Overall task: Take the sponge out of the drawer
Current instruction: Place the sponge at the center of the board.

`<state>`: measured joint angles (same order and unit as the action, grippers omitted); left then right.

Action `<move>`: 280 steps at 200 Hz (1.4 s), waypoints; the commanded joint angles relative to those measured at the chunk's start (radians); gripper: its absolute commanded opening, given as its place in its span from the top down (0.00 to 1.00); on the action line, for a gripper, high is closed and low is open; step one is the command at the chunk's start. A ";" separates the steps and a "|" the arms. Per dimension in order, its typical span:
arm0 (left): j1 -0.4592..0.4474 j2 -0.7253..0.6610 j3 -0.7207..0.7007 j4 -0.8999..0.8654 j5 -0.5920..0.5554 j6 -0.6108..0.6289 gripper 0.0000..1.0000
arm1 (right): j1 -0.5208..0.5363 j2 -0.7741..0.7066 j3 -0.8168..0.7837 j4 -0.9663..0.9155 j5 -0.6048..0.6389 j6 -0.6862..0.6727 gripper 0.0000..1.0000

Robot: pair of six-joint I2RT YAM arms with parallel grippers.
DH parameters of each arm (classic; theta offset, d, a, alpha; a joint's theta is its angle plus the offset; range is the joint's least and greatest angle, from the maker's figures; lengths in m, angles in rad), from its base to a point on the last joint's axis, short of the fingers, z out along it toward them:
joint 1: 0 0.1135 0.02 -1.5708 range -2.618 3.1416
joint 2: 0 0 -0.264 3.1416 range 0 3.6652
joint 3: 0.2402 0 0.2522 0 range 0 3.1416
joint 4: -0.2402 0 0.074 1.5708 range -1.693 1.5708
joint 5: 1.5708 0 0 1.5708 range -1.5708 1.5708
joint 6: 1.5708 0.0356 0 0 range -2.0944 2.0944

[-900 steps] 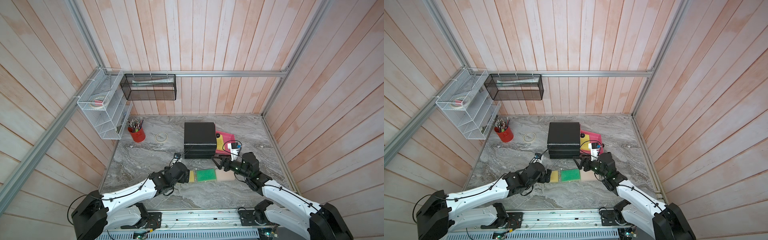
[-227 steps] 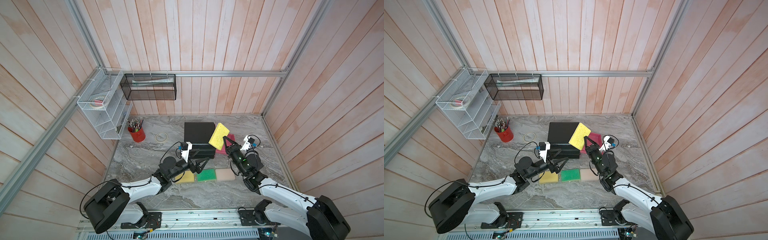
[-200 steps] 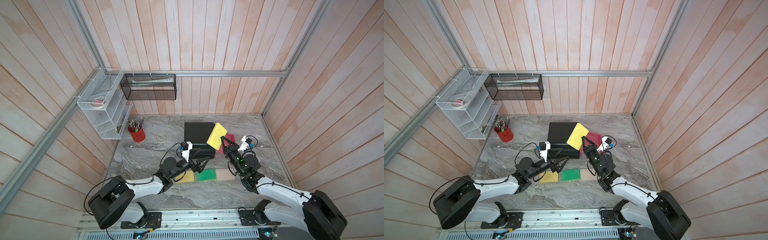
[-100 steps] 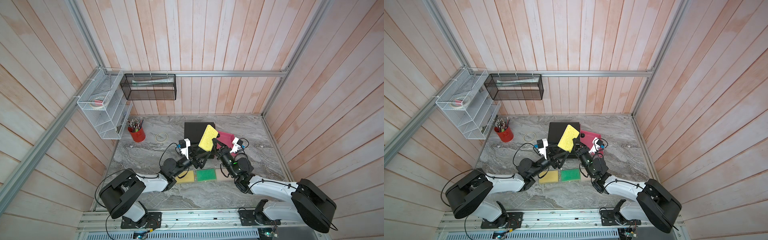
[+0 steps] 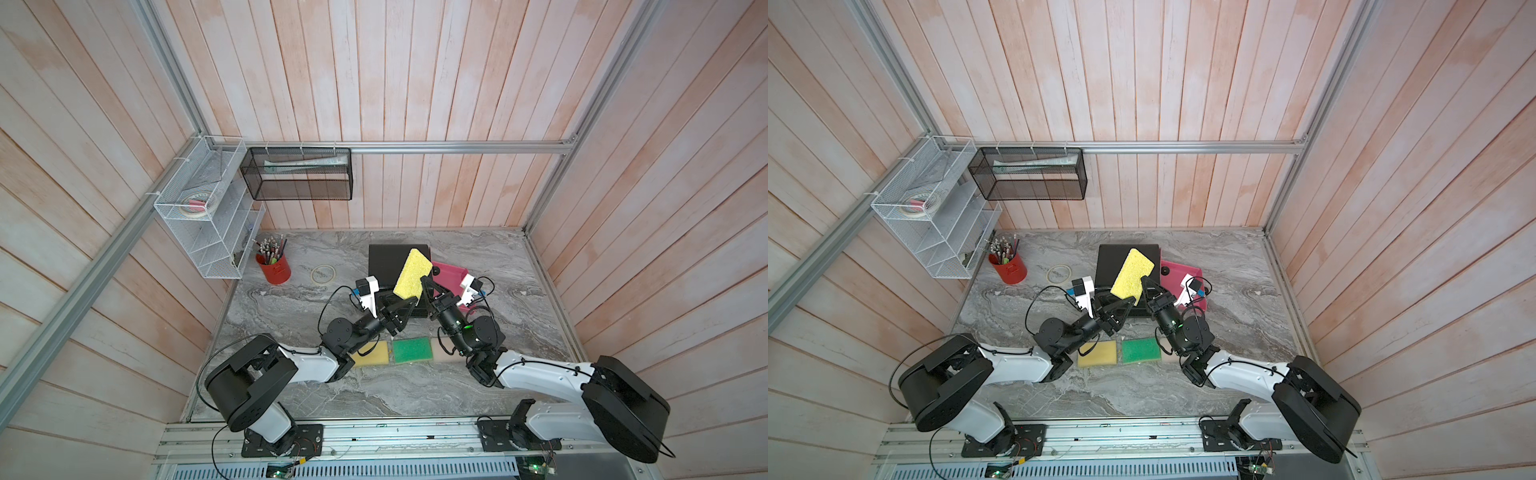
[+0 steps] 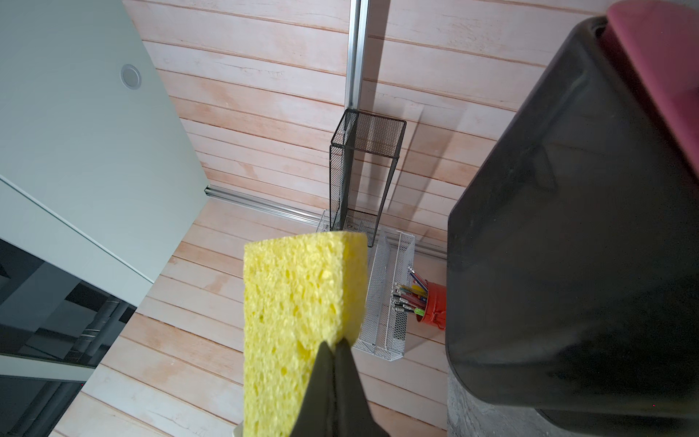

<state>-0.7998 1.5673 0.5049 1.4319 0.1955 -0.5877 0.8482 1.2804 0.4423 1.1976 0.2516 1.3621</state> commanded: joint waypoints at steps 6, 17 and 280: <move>-0.004 0.014 0.027 0.040 -0.016 0.004 0.45 | 0.012 0.010 0.017 0.014 0.018 0.009 1.00; -0.005 0.017 0.029 0.047 -0.006 0.003 0.48 | 0.014 0.011 0.021 0.012 0.015 0.008 1.00; 0.002 -0.279 0.205 -0.819 0.137 0.118 1.00 | -0.020 -0.354 0.261 -0.690 0.110 -0.699 0.29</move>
<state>-0.7979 1.3342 0.6483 0.9493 0.2539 -0.5171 0.8536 0.9588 0.6495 0.6750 0.3553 0.8402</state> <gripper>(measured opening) 0.058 0.696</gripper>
